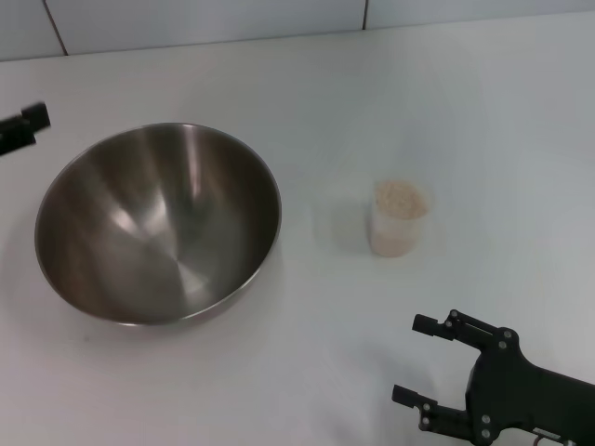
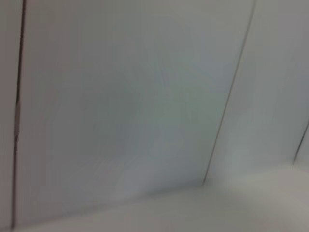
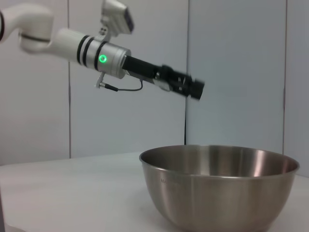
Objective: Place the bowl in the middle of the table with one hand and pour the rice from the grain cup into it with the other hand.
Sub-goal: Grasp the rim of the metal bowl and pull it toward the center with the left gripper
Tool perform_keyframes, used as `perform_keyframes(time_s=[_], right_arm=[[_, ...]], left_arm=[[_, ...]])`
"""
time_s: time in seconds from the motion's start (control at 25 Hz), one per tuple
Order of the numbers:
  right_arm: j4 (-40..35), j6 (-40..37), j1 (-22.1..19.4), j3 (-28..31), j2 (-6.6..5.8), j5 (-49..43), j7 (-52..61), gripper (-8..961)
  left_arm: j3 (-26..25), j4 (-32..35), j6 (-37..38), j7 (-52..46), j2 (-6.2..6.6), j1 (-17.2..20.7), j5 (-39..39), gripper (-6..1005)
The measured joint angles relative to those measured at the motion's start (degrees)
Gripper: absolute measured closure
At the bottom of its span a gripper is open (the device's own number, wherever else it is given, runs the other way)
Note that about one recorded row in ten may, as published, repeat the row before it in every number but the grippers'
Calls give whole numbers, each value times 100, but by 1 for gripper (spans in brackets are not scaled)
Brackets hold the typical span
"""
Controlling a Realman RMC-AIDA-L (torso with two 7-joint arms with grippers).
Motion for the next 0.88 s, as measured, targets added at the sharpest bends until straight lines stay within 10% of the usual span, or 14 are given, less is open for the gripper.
perform_keyframes(time_s=[0.16, 0.88], right_arm=[[0, -7, -4, 0, -1, -3, -2, 212], [0, 11, 8, 0, 8, -4, -49, 219]], left_arm=[[-511, 939, 751, -2085, -304, -610, 2979, 199], [-526, -458, 1085, -2528, -314, -1708, 4227, 225]])
